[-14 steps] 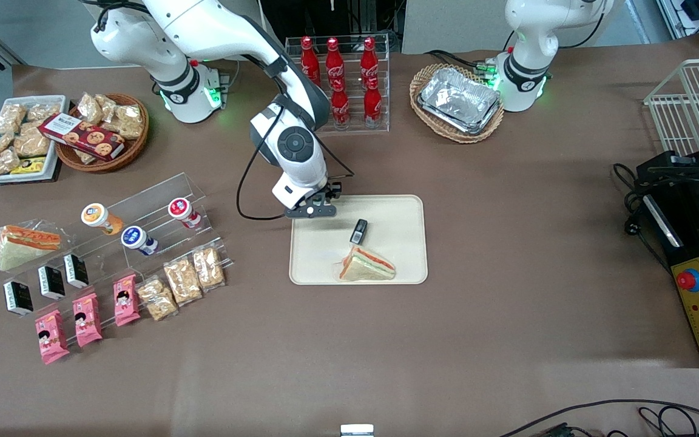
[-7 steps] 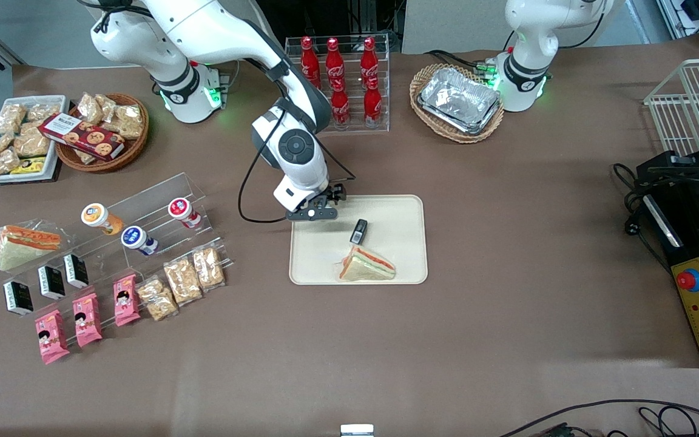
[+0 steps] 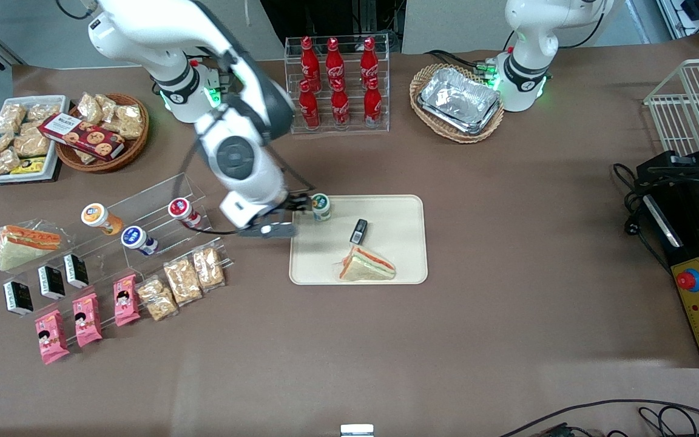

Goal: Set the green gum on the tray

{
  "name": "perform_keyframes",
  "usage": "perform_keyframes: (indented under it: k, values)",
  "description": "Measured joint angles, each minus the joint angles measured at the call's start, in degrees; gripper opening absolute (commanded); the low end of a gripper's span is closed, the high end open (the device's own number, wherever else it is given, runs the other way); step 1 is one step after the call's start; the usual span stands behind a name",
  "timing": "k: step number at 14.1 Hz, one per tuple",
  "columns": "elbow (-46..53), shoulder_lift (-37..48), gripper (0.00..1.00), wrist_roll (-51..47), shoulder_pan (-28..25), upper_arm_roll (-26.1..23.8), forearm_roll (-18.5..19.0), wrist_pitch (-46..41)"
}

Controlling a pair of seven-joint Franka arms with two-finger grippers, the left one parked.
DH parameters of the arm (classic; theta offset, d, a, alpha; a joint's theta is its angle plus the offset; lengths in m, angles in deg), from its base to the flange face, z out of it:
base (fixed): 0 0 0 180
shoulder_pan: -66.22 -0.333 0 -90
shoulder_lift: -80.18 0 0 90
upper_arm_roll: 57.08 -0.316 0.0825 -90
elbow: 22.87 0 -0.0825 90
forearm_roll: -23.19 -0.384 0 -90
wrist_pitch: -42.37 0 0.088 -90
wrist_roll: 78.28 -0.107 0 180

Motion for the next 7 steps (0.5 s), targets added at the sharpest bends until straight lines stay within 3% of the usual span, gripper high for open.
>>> perform_keyframes:
  k: [7]
  values:
    - [3.67,10.41,1.0,15.64,14.36,0.4,0.22,-15.27]
